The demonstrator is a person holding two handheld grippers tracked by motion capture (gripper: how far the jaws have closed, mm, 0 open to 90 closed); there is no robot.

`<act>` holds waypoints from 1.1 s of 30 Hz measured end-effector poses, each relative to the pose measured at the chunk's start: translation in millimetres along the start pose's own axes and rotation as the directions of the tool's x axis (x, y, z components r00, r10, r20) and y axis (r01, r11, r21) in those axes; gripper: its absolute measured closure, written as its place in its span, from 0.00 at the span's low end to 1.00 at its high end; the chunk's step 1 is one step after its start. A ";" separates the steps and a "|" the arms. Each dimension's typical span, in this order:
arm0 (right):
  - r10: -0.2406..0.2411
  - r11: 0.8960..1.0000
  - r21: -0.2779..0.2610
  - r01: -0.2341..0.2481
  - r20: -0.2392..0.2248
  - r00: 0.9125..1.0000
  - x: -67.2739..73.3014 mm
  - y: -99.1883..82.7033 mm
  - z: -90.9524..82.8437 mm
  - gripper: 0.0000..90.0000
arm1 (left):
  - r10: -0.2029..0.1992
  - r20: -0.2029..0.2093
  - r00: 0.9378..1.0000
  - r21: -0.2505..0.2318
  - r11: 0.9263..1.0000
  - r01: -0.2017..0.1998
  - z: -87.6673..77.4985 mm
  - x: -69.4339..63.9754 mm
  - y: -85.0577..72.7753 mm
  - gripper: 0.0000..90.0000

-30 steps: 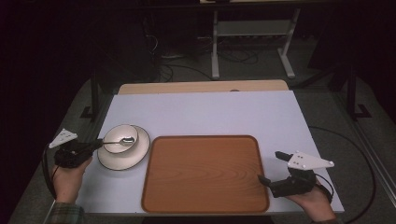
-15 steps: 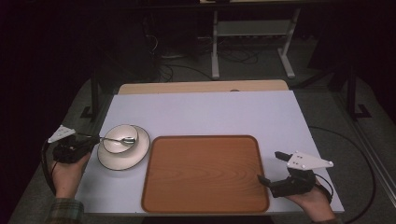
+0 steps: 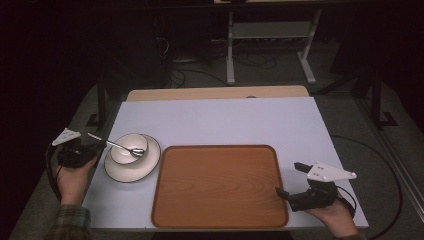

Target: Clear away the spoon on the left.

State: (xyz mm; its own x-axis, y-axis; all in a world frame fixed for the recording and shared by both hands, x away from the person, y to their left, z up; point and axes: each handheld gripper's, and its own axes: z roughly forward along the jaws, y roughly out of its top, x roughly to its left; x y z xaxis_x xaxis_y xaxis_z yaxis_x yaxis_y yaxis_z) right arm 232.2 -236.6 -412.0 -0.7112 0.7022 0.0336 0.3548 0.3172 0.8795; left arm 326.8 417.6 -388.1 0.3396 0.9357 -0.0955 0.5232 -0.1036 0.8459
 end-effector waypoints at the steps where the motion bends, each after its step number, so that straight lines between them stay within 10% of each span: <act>1: 0.000 1.000 0.000 0.000 0.000 1.000 0.0 0.0 0.0 0.00 | 0.000 0.000 1.000 0.000 1.000 0.000 0.0 0.0 0.0 0.99; 18: 0.003 1.000 0.003 -0.003 0.006 1.000 0.1 -0.3 0.9 0.00 | -0.008 0.014 1.000 -0.006 1.000 0.008 20.2 -1.0 8.8 0.98; 33: 0.000 1.000 0.000 0.000 0.003 1.000 0.1 -0.6 -0.3 0.00 | -0.070 0.018 0.997 -0.002 0.998 0.070 26.7 -2.0 9.2 0.47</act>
State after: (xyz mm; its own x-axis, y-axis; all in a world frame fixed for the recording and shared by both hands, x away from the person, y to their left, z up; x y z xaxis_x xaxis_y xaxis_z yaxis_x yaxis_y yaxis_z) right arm 231.7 -236.9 -412.3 -0.7093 0.7042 0.0316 0.3547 0.3178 0.8793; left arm 351.8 405.8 -394.1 0.3158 0.9345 -0.1641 0.5444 -0.0368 0.8380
